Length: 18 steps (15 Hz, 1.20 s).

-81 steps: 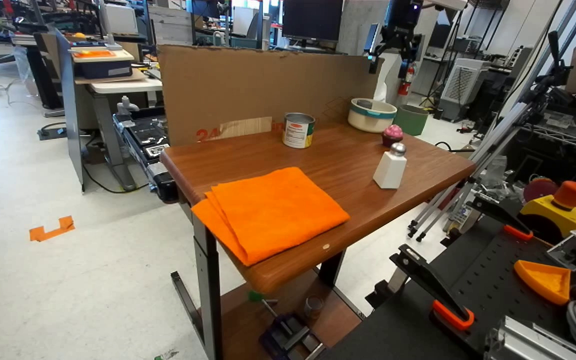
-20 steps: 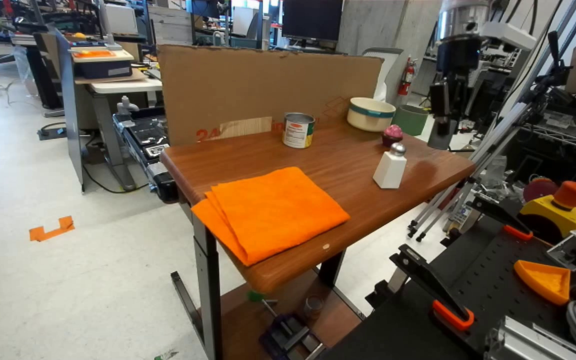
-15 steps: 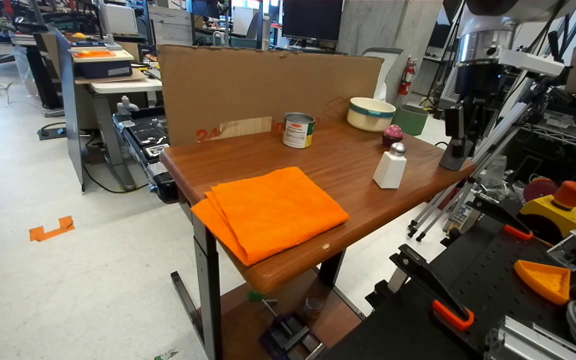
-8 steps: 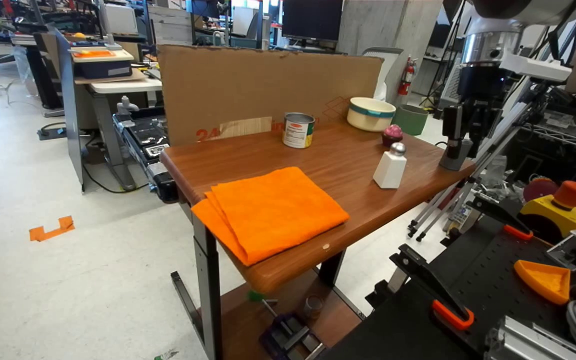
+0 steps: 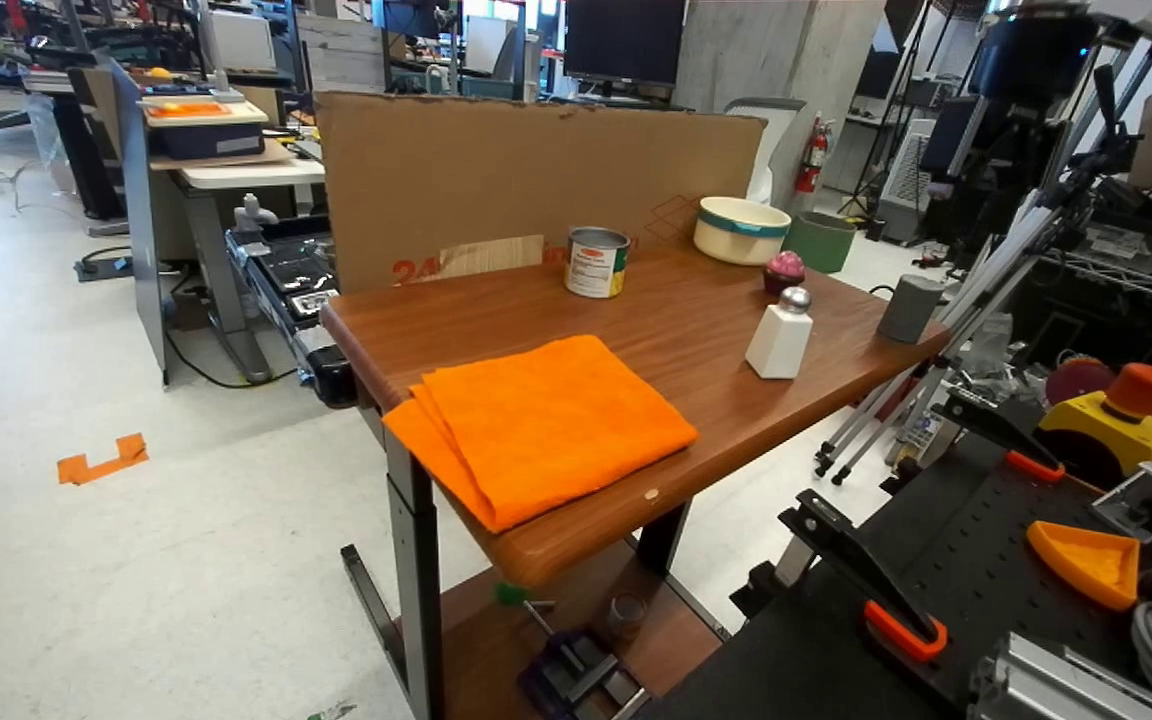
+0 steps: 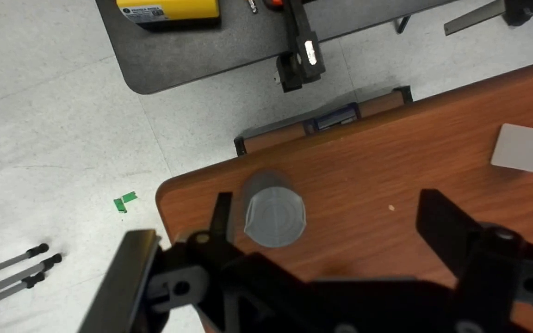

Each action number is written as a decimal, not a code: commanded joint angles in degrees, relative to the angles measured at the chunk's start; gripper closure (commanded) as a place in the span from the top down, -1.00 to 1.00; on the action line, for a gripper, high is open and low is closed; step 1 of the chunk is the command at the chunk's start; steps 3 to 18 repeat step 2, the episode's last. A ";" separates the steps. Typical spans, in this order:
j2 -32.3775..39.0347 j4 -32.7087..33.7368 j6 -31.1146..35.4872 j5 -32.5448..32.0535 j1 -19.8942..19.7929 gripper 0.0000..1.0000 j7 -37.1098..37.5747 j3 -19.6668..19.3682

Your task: Remove the object from the pot.

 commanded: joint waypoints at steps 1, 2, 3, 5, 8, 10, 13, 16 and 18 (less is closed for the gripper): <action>0.45 0.11 -0.02 0.07 0.81 1.00 -0.05 -0.77; 1.27 0.12 0.14 0.08 0.78 1.00 -0.06 -0.73; 1.27 0.12 0.14 0.08 0.78 1.00 -0.06 -0.73; 1.27 0.12 0.14 0.08 0.78 1.00 -0.06 -0.73; 1.27 0.12 0.14 0.08 0.78 1.00 -0.06 -0.73; 1.27 0.12 0.14 0.08 0.78 1.00 -0.06 -0.73; 1.27 0.12 0.14 0.08 0.78 1.00 -0.06 -0.73; 1.27 0.12 0.14 0.08 0.78 1.00 -0.06 -0.73; 1.27 0.12 0.14 0.08 0.78 1.00 -0.06 -0.73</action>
